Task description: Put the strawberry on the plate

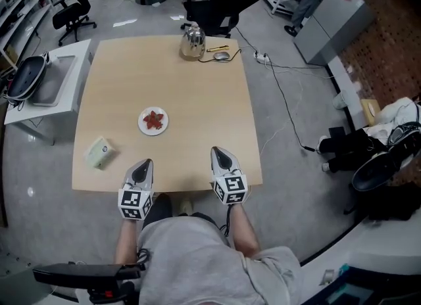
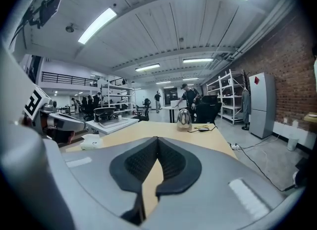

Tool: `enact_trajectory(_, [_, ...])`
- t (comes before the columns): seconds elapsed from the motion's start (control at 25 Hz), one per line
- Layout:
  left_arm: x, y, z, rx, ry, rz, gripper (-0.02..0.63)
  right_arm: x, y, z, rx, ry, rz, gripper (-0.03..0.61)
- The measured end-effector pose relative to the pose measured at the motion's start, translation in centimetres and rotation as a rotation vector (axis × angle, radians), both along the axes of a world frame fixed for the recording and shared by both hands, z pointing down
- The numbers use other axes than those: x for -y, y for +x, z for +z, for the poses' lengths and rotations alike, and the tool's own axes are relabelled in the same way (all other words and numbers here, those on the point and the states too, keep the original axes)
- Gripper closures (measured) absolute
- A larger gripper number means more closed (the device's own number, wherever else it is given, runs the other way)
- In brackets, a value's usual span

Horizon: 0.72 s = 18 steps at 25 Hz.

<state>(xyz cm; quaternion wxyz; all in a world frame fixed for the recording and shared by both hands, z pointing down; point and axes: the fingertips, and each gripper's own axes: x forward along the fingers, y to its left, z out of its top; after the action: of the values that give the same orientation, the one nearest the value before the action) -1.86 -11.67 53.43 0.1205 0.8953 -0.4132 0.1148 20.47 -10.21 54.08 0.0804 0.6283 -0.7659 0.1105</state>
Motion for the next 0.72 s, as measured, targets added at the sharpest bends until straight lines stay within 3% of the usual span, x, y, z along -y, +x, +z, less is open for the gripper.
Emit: enact_trajectory(0.72, [-3.7,0.7,-1.4,-0.006,0.064,-0.049,0.594,-6.4,2.3,-0.3,-0.025,0.036,0.01,0.572])
